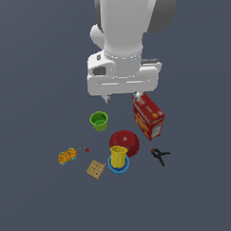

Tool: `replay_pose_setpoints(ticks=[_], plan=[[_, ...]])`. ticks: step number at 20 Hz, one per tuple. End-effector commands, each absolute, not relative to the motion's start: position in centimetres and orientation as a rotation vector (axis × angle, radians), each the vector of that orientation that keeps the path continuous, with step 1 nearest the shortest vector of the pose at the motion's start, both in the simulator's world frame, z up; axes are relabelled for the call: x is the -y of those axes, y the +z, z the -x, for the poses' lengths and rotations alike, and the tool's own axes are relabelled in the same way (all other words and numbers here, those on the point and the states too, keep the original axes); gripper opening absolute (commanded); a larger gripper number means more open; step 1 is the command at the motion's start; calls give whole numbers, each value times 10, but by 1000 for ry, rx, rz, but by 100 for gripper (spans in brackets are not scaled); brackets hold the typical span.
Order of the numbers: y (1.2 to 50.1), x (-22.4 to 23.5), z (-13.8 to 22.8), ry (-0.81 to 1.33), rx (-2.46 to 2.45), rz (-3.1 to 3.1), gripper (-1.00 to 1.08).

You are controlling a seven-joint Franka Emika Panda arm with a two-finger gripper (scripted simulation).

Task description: Pick up a designated object from a clutter of objects.

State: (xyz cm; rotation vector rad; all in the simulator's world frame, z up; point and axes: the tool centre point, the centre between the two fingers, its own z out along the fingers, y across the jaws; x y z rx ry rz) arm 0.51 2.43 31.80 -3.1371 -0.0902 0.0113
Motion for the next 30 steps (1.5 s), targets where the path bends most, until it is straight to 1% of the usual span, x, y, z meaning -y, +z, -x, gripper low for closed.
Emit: replay_pose_setpoints(ticks=[1, 11, 19, 25, 30], plan=[[318, -24, -5, 11, 90, 3137, 100], [318, -33, -7, 5, 206, 3154, 100], [319, -33, -7, 5, 207, 3154, 100], [307, -23, -15, 7, 109, 3148, 100], [287, -5, -28, 10, -60, 3134, 100]])
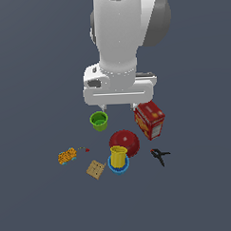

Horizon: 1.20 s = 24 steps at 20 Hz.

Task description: Pick up a designated object from a clutter of objects.

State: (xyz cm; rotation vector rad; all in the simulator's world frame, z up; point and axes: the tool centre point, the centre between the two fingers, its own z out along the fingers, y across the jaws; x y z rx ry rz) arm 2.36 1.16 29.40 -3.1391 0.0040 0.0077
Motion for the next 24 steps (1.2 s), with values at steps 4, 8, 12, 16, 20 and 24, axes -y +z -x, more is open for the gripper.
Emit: replay_pose_setpoints(ticks=[4, 8, 12, 16, 20, 24], plan=[[262, 18, -41, 13, -256, 3110, 100], [229, 49, -54, 17, -510, 3066, 100], [190, 88, -65, 20, -796, 3000, 100], [150, 129, -70, 19, -1071, 2917, 100], [117, 163, -69, 15, -1295, 2835, 100], [92, 190, -66, 9, -1458, 2767, 100]])
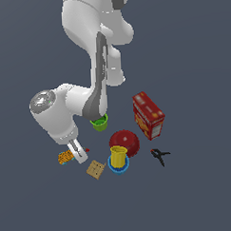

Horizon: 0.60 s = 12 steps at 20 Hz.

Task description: Pick up a designated object from a clutter of objects.

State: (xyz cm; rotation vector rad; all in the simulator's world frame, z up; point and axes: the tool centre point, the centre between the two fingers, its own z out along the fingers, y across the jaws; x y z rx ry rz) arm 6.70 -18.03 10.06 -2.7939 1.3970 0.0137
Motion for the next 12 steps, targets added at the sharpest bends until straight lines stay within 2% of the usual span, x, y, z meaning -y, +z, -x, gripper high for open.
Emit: replay_pose_setpoints(ticks=[1, 12], plan=[[87, 195, -65, 7, -1490, 2752, 100], [66, 217, -60, 2, -1616, 2693, 100]])
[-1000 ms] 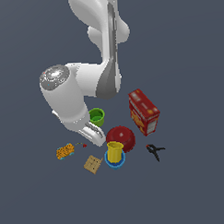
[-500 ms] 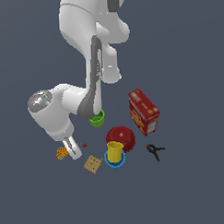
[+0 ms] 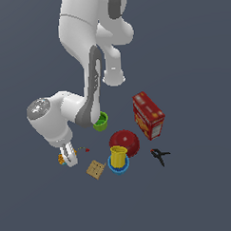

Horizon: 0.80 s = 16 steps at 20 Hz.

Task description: Pick up a designated object from a clutter of objects.

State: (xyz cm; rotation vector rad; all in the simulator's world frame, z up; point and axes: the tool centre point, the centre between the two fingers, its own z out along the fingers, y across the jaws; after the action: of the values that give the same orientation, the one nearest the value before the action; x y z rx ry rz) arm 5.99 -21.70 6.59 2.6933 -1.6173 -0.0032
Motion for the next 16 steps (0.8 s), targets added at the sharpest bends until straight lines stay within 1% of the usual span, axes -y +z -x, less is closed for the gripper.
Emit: replay_pose_setpoints(ticks=[1, 11, 16], plan=[[65, 217, -60, -2, 1617, -2694, 100], [22, 217, -59, -1, 1625, -2689, 100], [15, 218, -60, 0, 1625, -2689, 100]])
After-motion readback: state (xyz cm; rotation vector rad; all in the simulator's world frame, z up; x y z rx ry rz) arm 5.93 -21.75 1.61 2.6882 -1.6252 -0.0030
